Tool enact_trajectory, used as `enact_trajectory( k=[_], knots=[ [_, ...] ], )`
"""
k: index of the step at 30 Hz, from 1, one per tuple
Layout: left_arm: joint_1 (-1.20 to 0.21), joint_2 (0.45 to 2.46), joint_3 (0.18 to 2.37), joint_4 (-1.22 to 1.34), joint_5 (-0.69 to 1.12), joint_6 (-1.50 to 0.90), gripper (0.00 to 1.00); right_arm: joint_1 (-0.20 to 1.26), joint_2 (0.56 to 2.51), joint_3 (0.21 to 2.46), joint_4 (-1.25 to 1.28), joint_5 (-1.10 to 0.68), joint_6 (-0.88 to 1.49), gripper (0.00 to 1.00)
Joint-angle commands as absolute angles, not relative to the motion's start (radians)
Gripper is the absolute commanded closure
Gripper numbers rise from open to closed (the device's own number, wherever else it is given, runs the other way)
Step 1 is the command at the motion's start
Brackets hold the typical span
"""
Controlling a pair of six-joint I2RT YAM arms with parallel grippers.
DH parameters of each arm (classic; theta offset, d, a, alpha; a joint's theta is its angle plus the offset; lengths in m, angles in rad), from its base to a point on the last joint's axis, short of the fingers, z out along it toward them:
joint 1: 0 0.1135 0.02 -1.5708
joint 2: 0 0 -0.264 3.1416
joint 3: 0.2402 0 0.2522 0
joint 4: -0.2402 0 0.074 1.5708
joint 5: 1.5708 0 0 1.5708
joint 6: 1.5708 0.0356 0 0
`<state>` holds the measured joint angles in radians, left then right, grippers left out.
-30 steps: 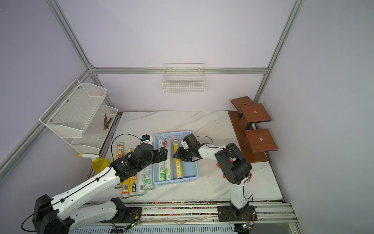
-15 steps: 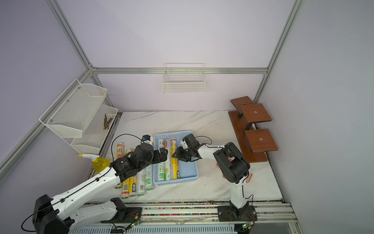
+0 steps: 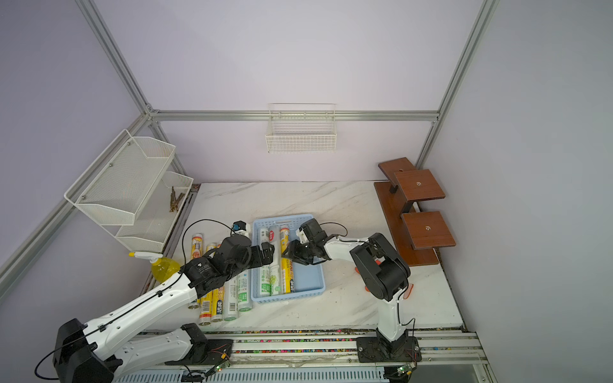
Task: Put the plastic wrap into the basket
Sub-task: Place the plastic wrap in the basket, then pick up the plastic wrap from the center of the board.
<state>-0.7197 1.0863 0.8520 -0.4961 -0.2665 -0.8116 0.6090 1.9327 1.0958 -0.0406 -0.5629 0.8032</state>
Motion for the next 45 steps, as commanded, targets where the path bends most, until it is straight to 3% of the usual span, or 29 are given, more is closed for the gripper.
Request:
enact_trajectory(
  k=[1,24,30,35,45],
  knots=[
    [-0.711,1.071,0.862,-0.507,-0.281,-0.811,0.0,0.615,1.883,1.077,-0.017,-0.535,0.801,0.44],
    [-0.672,0.998,0.835,-0.683,-0.29,-0.801,0.0,0.615,1.806,1.066,-0.074,-0.481,0.783,0.42],
    [-0.609,0.992,0.82,-0.726,-0.256,-0.799,0.08,0.615,1.768,1.071,-0.115,-0.463,0.75,0.41],
    [-0.56,1.029,0.812,-0.79,-0.245,-0.813,0.24,0.615,1.696,1.081,-0.171,-0.411,0.728,0.41],
    [-0.438,1.095,0.752,-0.729,-0.113,-0.754,0.36,0.621,1.557,1.1,-0.25,-0.336,0.628,0.37]
  ],
)
